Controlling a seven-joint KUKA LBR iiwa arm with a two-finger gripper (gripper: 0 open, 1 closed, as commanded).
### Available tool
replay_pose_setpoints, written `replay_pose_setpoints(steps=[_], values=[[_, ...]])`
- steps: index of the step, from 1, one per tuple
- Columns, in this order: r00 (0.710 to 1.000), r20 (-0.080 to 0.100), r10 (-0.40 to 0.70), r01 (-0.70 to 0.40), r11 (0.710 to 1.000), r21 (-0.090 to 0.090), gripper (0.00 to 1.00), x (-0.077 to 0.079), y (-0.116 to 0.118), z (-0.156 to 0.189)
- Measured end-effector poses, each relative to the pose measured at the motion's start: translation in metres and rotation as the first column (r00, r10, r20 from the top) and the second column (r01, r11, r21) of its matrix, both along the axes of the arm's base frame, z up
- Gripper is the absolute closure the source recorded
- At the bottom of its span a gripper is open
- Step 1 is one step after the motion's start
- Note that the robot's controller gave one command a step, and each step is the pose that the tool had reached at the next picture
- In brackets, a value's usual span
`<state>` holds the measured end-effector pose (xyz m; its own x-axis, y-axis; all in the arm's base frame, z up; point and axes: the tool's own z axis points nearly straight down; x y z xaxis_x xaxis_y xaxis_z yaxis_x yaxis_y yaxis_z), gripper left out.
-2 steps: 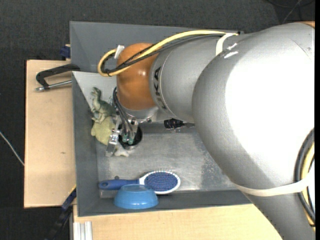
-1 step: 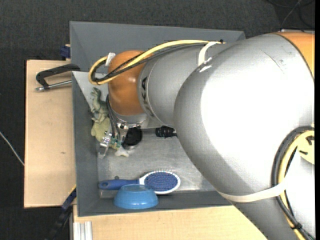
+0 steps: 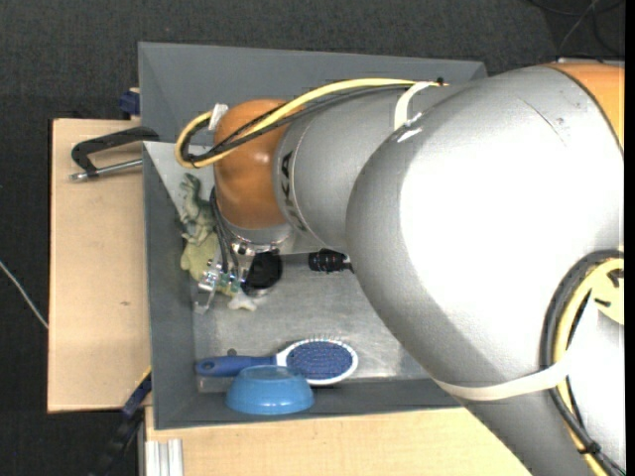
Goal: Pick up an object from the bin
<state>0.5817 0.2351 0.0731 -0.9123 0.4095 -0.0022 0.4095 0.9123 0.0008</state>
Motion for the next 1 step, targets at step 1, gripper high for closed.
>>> replay_pose_setpoints(steps=[1], values=[[1.000, 0.001, 0.000, 0.000, 1.000, 0.000, 1.00, 0.0015, 0.0000, 0.0033]])
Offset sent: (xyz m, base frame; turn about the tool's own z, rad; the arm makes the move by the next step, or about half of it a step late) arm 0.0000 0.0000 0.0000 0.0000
